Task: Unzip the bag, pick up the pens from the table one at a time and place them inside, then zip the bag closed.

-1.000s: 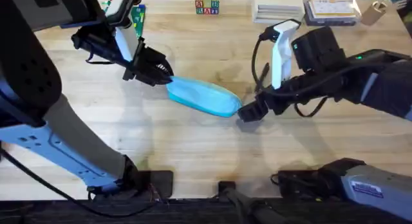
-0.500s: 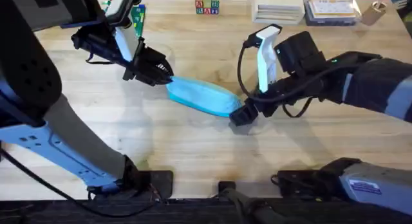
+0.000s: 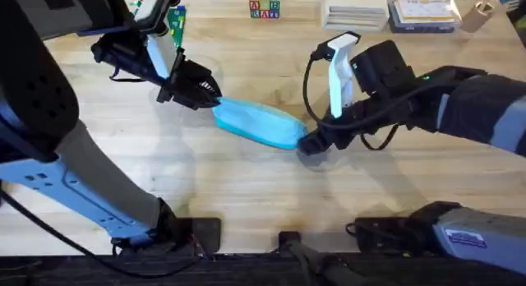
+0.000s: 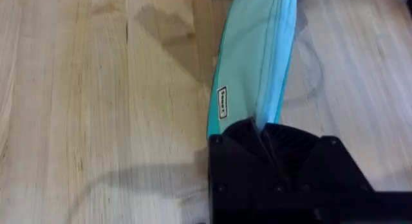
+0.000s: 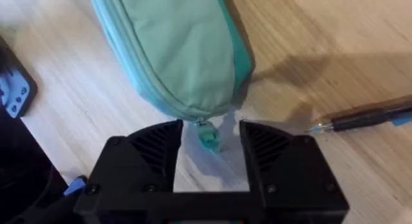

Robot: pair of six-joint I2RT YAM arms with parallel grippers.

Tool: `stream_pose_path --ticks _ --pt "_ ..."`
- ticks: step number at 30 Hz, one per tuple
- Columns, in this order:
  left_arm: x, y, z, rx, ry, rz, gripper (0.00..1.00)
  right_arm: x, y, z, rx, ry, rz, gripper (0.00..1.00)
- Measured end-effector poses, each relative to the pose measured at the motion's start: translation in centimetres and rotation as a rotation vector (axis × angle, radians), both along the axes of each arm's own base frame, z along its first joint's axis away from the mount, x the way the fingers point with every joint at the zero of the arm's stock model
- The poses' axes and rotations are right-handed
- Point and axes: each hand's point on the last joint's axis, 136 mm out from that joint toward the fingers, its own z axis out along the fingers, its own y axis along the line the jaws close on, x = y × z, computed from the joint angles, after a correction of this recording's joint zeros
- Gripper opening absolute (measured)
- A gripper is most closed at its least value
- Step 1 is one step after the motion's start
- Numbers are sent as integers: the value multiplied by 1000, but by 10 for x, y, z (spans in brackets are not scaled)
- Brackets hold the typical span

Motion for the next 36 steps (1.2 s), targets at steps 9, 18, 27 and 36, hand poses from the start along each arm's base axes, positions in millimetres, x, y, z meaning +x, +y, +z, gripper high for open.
stream_pose_path --ticks 9,18,27,36 --pt "0 0 0 0 0 0 42 0 0 0 0 0 0 486" --pt "0 0 0 0 0 0 42 0 0 0 0 0 0 353" --pt "0 0 0 0 0 0 42 0 0 0 0 1 -1 278" --pt "0 0 0 0 0 0 42 0 0 0 0 1 -1 221"
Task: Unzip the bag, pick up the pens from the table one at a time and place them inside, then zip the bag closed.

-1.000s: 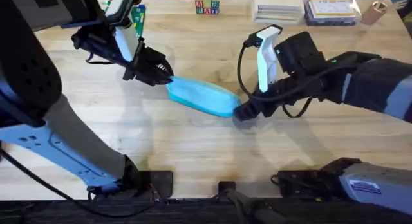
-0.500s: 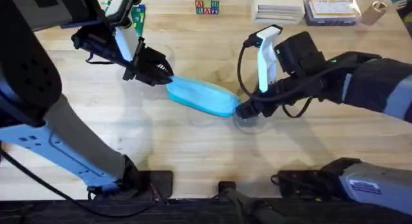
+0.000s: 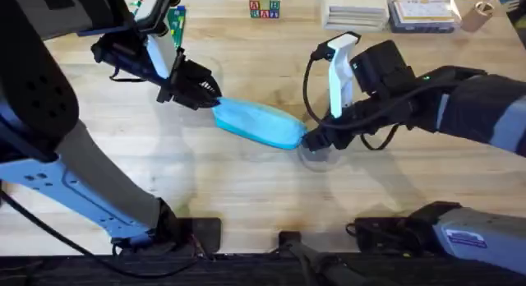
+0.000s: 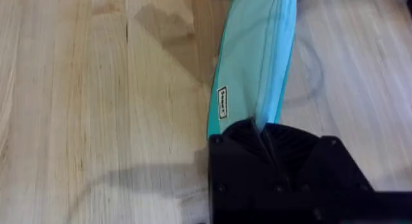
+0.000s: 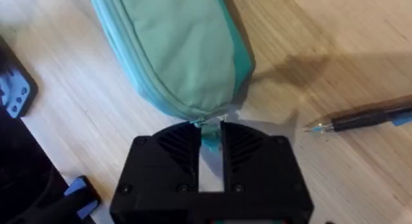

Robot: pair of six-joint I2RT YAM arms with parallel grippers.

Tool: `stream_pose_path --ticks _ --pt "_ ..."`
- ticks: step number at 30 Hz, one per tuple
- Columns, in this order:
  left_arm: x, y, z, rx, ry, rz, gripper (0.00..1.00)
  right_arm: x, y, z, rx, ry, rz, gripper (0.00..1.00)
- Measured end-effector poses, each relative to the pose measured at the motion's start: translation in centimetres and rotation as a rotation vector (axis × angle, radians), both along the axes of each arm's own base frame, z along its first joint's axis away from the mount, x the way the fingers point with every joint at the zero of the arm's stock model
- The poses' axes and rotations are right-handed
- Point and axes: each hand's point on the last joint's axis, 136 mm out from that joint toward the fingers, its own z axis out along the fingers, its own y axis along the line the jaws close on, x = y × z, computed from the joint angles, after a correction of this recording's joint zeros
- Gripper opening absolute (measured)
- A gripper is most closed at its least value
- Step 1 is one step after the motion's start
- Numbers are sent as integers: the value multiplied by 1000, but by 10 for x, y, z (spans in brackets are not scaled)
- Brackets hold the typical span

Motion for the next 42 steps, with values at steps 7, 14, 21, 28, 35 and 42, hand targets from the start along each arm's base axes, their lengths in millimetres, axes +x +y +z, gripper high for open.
stream_pose_path --ticks 7,14,21,28,35,42 --pt "0 0 0 0 0 0 42 0 0 0 1 -1 0 171" --pt "0 0 0 0 0 0 42 0 1 0 4 1 1 56" --pt "0 0 0 0 0 0 42 0 1 0 4 1 1 41" --pt "0 0 0 0 0 0 42 0 0 0 3 1 1 31" --pt "0 0 0 0 0 0 42 -4 -1 3 -5 21 1 31" --pt "0 0 0 0 -1 0 42 -2 -1 25 -2 3 -3 31"
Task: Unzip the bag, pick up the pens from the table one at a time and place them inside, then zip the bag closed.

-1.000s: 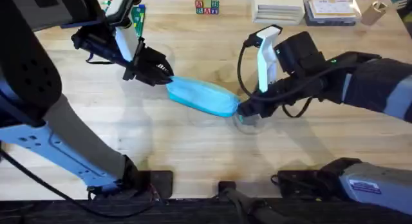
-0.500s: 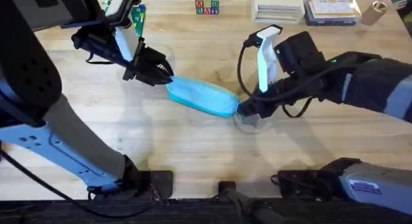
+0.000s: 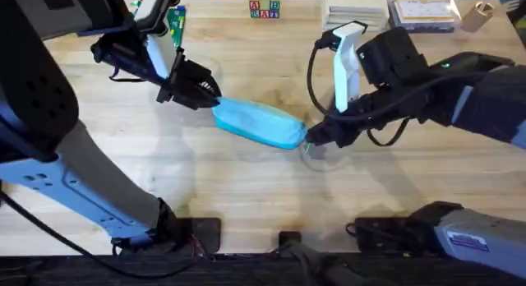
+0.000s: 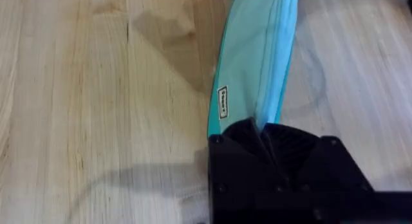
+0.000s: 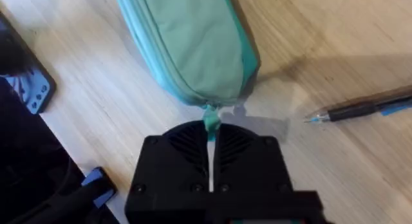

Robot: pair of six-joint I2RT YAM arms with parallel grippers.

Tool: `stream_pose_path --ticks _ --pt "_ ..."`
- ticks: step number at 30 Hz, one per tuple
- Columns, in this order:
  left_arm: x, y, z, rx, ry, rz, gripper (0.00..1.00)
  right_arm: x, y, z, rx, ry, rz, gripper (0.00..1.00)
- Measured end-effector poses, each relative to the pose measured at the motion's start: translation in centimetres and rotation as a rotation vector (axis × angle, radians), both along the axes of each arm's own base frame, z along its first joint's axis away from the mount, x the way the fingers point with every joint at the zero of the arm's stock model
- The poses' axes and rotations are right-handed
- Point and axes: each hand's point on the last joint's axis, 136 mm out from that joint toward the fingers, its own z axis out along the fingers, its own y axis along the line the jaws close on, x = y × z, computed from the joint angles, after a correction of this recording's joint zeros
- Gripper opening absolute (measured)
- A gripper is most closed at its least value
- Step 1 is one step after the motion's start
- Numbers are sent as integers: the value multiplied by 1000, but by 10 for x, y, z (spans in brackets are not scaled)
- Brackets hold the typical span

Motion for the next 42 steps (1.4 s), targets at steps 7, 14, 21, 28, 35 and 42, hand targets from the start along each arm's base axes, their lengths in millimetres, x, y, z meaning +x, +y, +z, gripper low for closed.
stream_pose_path --ticks 7,14,21,28,35,42 --pt "0 0 0 0 -2 0 42 3 1 5 2 -9 -1 32" --pt "0 0 0 0 -2 0 42 14 5 23 13 -46 -3 32" --pt "0 0 0 0 -2 0 42 21 8 34 24 -73 -3 32" --pt "0 0 0 0 -1 0 42 32 13 52 50 -105 -17 32" --pt "0 0 0 1 -1 0 42 31 16 54 68 -100 -12 32" --pt "0 0 0 1 -2 0 42 34 19 57 83 -117 -6 32"
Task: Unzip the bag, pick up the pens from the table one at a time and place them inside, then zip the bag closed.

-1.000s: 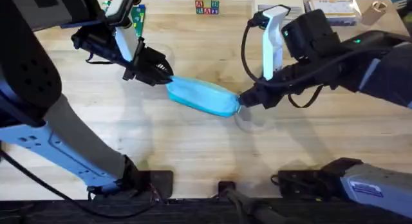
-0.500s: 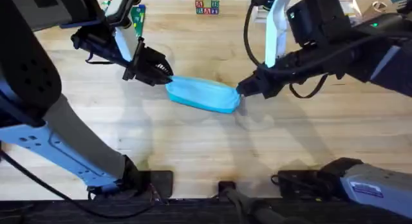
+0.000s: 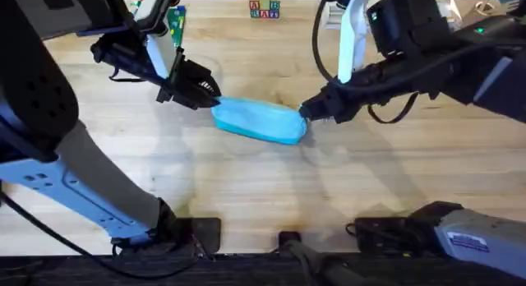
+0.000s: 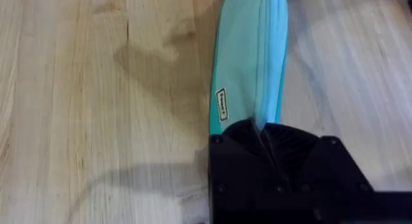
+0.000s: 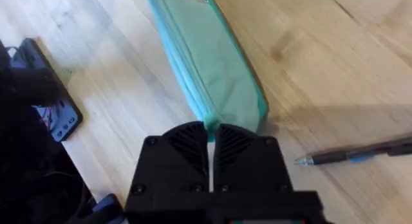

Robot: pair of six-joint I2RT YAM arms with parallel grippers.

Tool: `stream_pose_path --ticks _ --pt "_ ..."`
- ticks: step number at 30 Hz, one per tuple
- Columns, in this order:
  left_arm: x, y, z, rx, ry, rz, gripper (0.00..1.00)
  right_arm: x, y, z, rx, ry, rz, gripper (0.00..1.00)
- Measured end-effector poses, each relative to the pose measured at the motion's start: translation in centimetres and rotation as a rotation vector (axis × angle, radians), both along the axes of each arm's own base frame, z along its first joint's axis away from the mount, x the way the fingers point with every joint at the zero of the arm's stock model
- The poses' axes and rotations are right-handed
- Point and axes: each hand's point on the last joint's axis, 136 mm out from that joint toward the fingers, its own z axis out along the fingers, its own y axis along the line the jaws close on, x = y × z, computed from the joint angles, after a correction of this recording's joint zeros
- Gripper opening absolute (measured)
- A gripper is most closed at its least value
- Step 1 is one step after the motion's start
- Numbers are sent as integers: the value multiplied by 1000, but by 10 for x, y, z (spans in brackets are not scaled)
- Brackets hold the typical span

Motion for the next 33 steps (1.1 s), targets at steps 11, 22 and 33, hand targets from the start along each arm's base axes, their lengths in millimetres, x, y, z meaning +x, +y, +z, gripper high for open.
stream_pose_path --ticks 11,22,33 --pt "0 1 -1 4 1 -1 42 3 29 12 42 -104 74 32" --pt "-1 1 -1 5 4 0 42 5 52 8 61 -131 132 32" --pt "-1 1 -1 6 5 0 42 10 86 11 117 -204 186 32"
